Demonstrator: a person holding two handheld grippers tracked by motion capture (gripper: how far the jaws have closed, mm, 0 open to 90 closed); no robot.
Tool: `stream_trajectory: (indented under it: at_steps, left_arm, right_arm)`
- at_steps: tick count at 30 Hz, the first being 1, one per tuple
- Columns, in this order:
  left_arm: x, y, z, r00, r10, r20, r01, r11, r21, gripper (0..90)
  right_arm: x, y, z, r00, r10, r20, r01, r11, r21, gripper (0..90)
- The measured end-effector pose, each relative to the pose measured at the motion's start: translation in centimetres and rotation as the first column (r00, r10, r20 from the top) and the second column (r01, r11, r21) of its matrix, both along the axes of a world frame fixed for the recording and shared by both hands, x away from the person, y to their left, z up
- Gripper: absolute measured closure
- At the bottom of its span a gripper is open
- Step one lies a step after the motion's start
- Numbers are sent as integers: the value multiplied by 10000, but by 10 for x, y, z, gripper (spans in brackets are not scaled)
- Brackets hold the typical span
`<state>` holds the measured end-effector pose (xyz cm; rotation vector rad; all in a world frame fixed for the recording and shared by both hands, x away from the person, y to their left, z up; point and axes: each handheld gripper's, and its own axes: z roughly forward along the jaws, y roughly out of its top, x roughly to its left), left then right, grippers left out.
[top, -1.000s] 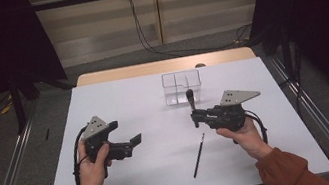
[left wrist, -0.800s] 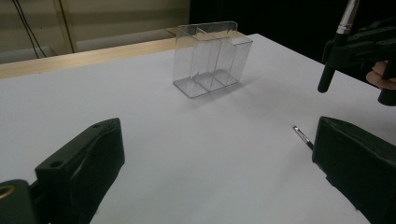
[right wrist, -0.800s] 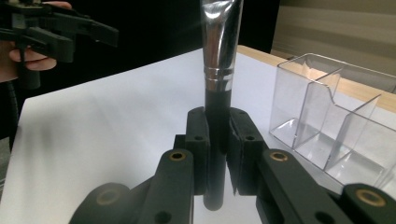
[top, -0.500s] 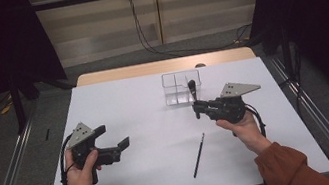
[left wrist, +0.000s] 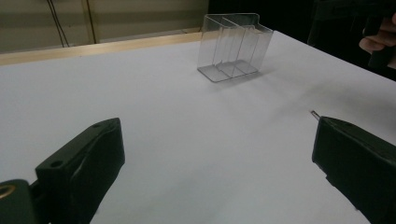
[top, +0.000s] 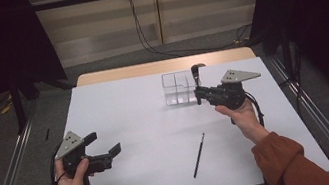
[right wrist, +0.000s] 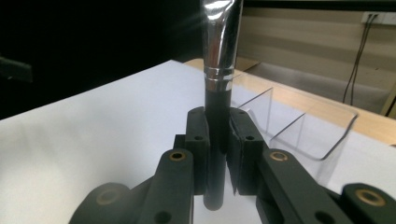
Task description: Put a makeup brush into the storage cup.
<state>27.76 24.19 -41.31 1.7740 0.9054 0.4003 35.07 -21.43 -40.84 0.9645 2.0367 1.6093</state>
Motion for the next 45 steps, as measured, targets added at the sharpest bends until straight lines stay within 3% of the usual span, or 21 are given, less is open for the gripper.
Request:
stream_trajectory:
  at_steps: [8,18,28,37,45]
  left_arm:
    - [-9,6,-8,9995,136,267,-143,9995,269,26]
    - [-12,9,-11,9969,464,634,-463,9989,-32,29]
    - [-15,8,-16,9965,271,796,-263,9996,-119,29]
    - [-18,7,-18,9952,-36,975,24,9999,124,27]
    - [-19,7,-17,9961,-77,874,77,10000,11,24]
  right_arm:
    - [19,-4,9,9989,-436,193,438,9990,-95,802]
    - [47,0,13,9944,-1022,254,1027,9945,-218,801]
    - [70,10,15,9904,-1332,360,1345,9902,-366,801]
    - [80,8,1,9868,-1611,158,1617,9856,-491,801]
    - [82,6,-12,9864,-1645,-60,1641,9855,-436,801]
